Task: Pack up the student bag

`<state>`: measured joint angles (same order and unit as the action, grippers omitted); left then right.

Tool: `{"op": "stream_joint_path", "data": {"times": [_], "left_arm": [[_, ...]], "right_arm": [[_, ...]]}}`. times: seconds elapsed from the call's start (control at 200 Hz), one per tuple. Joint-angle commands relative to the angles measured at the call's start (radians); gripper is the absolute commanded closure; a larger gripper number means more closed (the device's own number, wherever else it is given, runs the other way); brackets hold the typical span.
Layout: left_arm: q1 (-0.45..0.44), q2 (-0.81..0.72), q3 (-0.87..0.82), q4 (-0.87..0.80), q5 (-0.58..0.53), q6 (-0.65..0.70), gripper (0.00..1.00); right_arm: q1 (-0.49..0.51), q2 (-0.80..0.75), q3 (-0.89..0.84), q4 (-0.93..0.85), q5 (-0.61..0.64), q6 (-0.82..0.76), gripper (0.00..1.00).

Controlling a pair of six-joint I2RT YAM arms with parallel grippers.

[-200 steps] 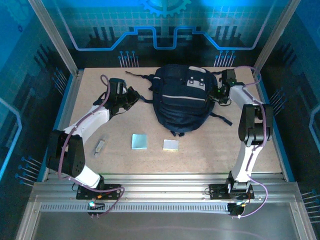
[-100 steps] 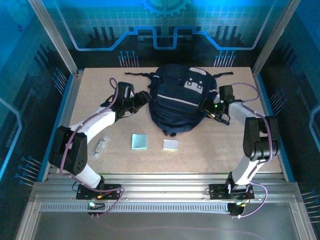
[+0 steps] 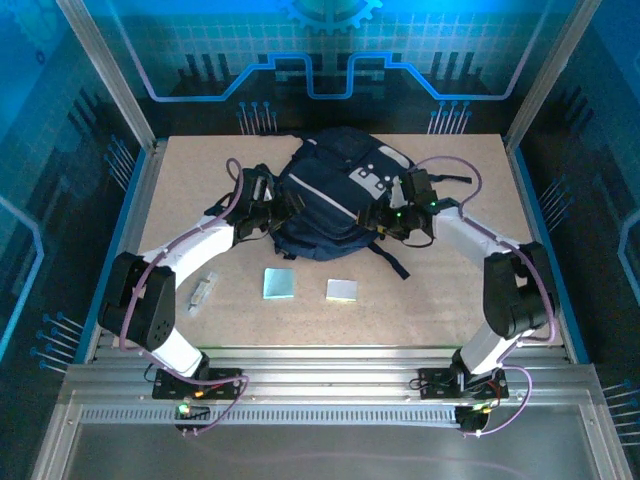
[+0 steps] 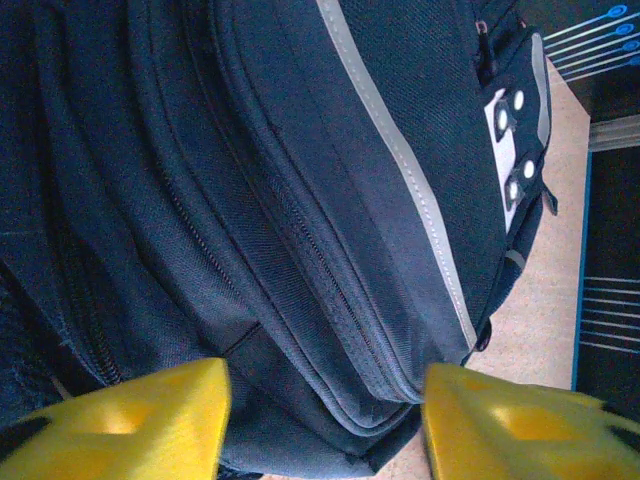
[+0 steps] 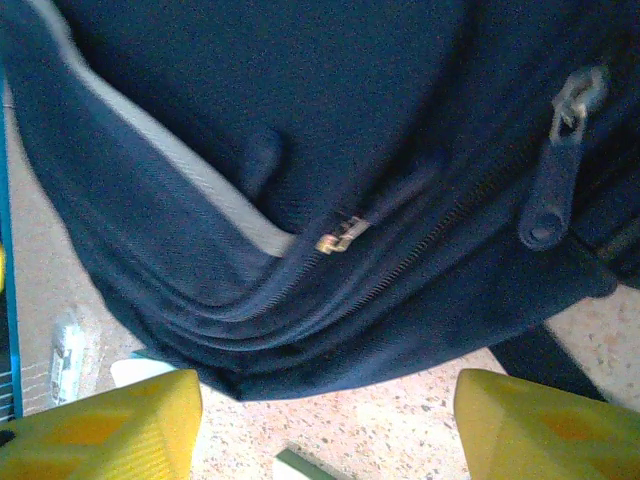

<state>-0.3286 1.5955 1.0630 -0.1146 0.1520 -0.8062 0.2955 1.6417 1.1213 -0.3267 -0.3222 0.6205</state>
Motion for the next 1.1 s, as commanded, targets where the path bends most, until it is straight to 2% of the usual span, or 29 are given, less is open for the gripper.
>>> {"op": "stream_joint_path", "data": {"times": [0.0, 0.16, 0.375, 0.585, 0.615, 0.765, 1.096], "left_arm": [[-0.01, 0.057, -0.011, -0.01, -0.009, 0.027, 0.57], [-0.01, 0.119, 0.002, 0.012, -0.013, 0.027, 0.73], [-0.01, 0.169, 0.009, 0.013, -0.043, 0.037, 0.88], [-0.01, 0.213, -0.003, 0.015, -0.037, 0.031, 0.92], [-0.01, 0.216, -0.009, 0.02, -0.035, 0.027, 0.92], [-0.01, 0.231, -0.021, 0.048, -0.018, 0.004, 0.92], [-0.019, 0.265, -0.007, 0.131, 0.019, -0.054, 0.93]], "right_arm": [[0.009, -0.019, 0.056, -0.034, -0.001, -0.1, 0.3], [0.018, 0.063, 0.135, -0.002, -0.001, -0.177, 0.27], [0.017, 0.195, 0.222, 0.026, 0.044, -0.203, 0.24], [0.014, 0.254, 0.222, 0.073, 0.08, -0.16, 0.22], [0.014, 0.258, 0.215, 0.087, 0.079, -0.147, 0.2], [0.033, 0.285, 0.214, 0.131, -0.03, -0.119, 0.17], [0.121, 0.11, 0.021, 0.198, -0.158, -0.017, 0.19]]}}
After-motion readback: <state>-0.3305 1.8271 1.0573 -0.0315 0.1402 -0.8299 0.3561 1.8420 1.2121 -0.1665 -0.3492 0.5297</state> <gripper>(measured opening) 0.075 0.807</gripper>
